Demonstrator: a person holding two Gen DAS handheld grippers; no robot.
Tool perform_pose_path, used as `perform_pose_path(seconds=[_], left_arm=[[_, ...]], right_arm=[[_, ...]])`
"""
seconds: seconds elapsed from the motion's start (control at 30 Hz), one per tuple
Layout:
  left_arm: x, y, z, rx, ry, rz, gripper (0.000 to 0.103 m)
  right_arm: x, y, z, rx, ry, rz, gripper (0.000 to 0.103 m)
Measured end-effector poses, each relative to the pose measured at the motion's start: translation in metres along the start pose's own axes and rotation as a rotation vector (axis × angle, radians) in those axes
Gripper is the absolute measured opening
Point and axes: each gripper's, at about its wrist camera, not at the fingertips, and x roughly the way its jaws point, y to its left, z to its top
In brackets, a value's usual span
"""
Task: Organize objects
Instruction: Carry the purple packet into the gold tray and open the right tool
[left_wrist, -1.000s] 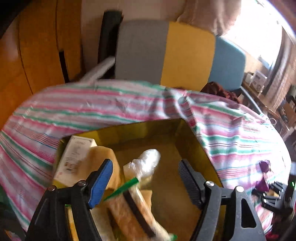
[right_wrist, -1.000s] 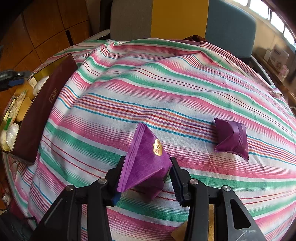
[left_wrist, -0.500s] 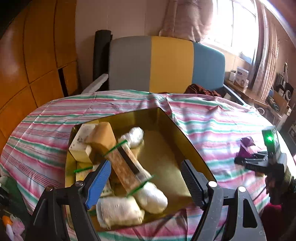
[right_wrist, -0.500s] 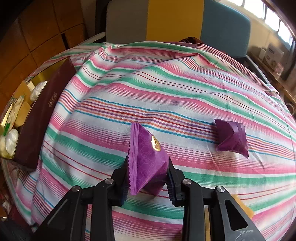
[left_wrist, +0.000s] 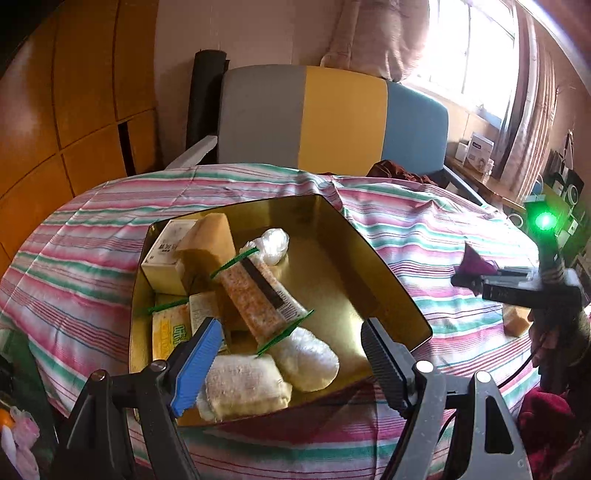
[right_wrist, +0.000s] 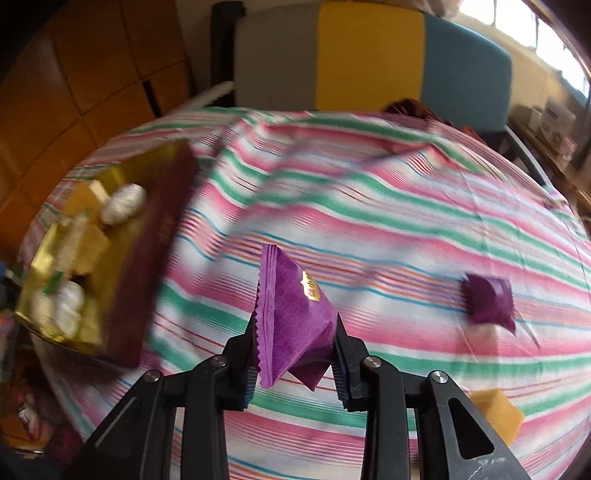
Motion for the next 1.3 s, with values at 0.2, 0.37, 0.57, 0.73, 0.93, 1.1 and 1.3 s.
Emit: perform_pose_path(seconds=[0.2, 0.37, 0.57, 0.73, 0.93, 1.1, 1.3], left_arm=[[-0.006, 0.020, -0.009, -0.049, -0.003, 0.009, 0.079], [-0.007, 0.043, -0.015, -0.093, 0.012, 0.038, 0.079], [-0.011, 0.068, -0.020, -0.149, 0.014, 0.075, 0.079], [-0.013, 0.075, -0.021, -0.160, 0.008, 0.086, 0.079], [-0.010, 0.071, -0.021, -0.153, 0.015, 0.082, 0.079], [-0.012, 0.067, -0.021, -0.143, 0.014, 0.082, 0.079], [-0.011, 0.060, -0.020, -0.125, 0.017, 0.078, 0.079]], right_arm=[[-0.012, 0.072, 0.033, -0.106, -0.055, 0.135, 0.034], [0.008, 0.134, 0.050, -0.211, -0.033, 0.188, 0.034], [0.062, 0.185, 0.054, -0.302, 0.079, 0.159, 0.034], [0.087, 0.194, 0.047, -0.318, 0.126, 0.118, 0.035], [0.087, 0.189, 0.042, -0.296, 0.126, 0.126, 0.045], [0.077, 0.188, 0.040, -0.282, 0.105, 0.140, 0.047], [0.065, 0.177, 0.042, -0.229, 0.082, 0.154, 0.064]])
